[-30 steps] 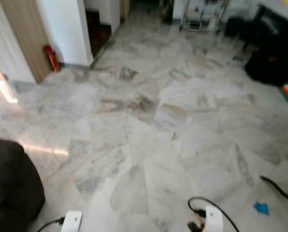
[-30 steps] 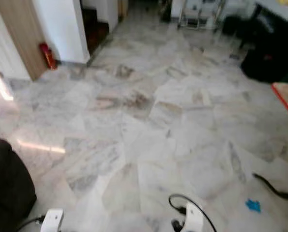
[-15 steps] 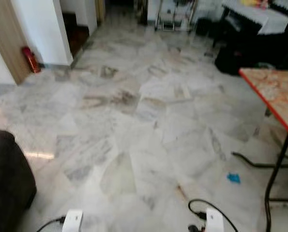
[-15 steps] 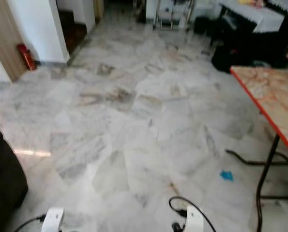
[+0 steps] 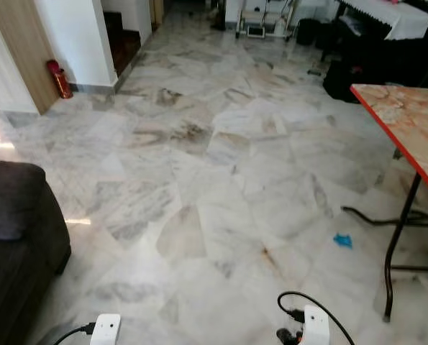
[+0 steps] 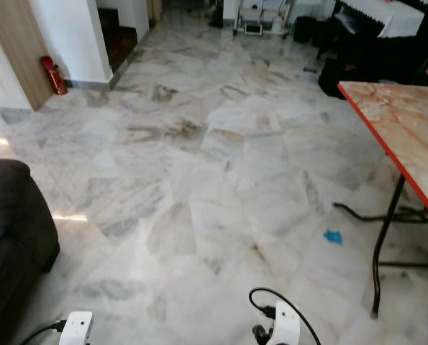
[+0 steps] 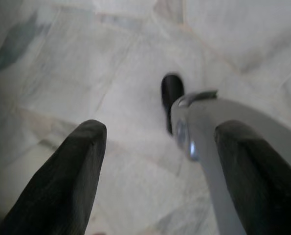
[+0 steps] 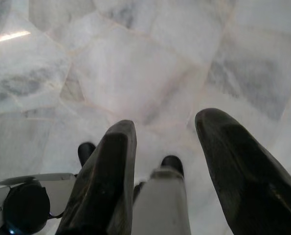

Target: Move the pillow to the sofa from floor

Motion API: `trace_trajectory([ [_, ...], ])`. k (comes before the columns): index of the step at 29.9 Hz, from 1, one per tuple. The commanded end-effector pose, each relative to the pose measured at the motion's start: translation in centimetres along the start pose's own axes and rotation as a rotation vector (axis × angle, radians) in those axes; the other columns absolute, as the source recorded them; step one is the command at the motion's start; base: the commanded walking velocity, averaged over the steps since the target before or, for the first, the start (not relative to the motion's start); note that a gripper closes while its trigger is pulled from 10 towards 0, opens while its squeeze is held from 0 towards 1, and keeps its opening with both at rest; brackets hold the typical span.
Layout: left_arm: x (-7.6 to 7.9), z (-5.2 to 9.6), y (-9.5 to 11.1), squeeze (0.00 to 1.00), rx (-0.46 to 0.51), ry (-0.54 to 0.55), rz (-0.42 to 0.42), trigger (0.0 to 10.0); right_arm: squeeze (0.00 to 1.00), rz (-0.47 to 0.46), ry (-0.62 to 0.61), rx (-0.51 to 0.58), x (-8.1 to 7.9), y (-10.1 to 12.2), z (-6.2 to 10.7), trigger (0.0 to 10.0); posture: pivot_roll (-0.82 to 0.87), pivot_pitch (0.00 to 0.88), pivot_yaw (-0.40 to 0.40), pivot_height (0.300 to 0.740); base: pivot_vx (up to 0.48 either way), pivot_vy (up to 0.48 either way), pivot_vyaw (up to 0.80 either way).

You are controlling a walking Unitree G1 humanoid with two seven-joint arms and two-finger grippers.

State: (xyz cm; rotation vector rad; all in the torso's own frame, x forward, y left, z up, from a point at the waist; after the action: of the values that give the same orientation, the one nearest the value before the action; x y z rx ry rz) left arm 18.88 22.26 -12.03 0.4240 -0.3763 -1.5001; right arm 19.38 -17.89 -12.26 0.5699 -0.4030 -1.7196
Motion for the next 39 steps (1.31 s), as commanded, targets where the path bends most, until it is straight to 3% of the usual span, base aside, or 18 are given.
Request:
trace_trajectory([
  [1, 0.09, -0.02, -0.1, 0.0, -0.007, 0.004, -0.03, 10.0, 0.0, 0.003, -0.013, -0.007, 0.6, -0.32, 0.16, 10.0, -0.01, 0.0, -0.037, 0.74, 0.0, 0.0, 0.0],
  [10, 0.09, -0.02, -0.07, 0.0, -0.001, 0.008, -0.028, 10.0, 0.0, 0.052, -0.005, -0.009, 0.57, -0.27, 0.16, 10.0, -0.01, 0.0, -0.038, 0.74, 0.0, 0.0, 0.0],
  [39, -0.51, 0.07, -0.1, 0.0, 0.003, 0.027, -0.036, 10.0, 0.0, 0.054, 0.013, -0.015, -0.16, -0.59, 0.1, 10.0, -0.01, 0.0, -0.024, 0.74, 0.0, 0.0, 0.8],
])
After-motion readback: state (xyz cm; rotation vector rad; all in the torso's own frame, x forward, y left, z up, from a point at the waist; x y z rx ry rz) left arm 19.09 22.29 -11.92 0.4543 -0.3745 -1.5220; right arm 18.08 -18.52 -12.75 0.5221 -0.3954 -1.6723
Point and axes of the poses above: a point about 5 cm out from each wrist's last joint towards the gripper, its own z axis pointing back from the gripper into the wrist, its own y axis along the axis of the wrist's last joint, x = y × z, the point moved 4 cm from there along -z, pointing out of the wrist towards the gripper, and after that the axes turned 2 degrees about z, right-handed, at the moved point
